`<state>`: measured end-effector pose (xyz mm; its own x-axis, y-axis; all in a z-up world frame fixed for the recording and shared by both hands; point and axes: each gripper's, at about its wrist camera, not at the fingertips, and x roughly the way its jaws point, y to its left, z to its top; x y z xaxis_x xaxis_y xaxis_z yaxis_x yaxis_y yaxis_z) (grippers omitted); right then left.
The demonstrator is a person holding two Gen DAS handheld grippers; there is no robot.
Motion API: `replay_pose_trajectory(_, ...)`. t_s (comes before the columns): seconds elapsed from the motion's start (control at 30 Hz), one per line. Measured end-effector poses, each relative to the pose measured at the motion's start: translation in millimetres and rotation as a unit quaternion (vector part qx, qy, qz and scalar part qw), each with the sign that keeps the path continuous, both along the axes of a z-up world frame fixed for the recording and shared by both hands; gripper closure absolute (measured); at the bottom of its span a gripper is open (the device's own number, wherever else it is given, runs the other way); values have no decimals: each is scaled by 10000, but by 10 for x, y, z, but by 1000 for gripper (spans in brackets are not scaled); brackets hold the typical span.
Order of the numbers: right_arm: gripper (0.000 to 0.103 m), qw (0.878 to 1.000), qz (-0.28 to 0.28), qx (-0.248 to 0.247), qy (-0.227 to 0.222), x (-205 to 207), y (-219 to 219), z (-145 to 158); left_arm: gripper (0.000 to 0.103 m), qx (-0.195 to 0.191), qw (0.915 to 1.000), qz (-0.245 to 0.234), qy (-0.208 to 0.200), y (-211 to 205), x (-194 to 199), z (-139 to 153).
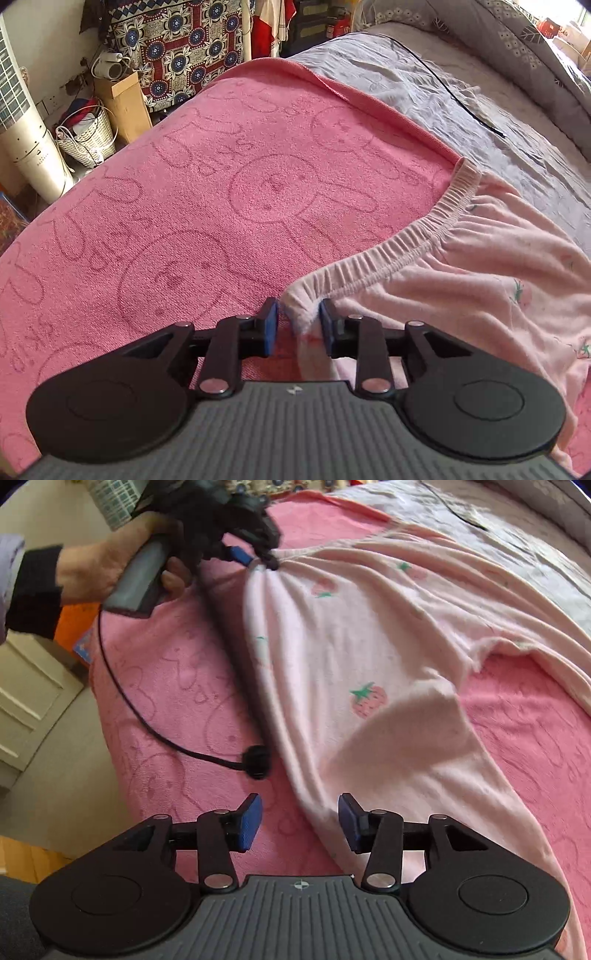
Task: Fold clothes
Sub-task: 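Hold the waistband with the left gripper while the right gripper pulls the leg taut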
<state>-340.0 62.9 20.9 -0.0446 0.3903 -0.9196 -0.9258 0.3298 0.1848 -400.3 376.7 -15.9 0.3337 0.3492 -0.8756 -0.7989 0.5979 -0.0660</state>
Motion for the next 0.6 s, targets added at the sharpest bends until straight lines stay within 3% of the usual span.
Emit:
replay_pose_trajectory(0.07, 56, 9989, -217, -207, -367, 286, -72, 81, 67, 123, 9999, -95, 4, -39, 5, -12)
replay_pose_trajectory(0.13, 55, 9921, -51, -419, -1178, 553, -67, 147, 67, 180, 9997, -131, -41, -57, -5, -15)
replay_pose_trajectory(0.23, 55, 9636, 552, -494, -2568, 933, 136, 182, 67, 87, 9996, -62, -242, -23, -75, -26)
replay_pose_trajectory(0.3, 55, 9508, 818, -256, -2976, 1211, 465, 176, 67, 32, 9993, -48, -373, -2, -119, -38)
replay_pose_trajectory(0.37, 56, 9448, 1075, 110, -3094, 1420, 954, 151, 67, 40, 9989, -91, -453, 1, -151, -49)
replay_pose_trajectory(0.47, 59, 9437, 1445, 698, -2892, 1584, 1753, 96, 67, 57, 9984, -159, -548, 1, -198, -63)
replay_pose_trajectory(0.53, 59, 9416, 1802, 887, -2704, 1596, 2325, 6, 67, 18, 9979, -138, -634, 10, -231, -69)
replay_pose_trajectory(0.6, 59, 9398, 2187, 773, -2508, 1576, 2764, -147, 67, -22, 9974, -112, -716, 21, -258, -75)
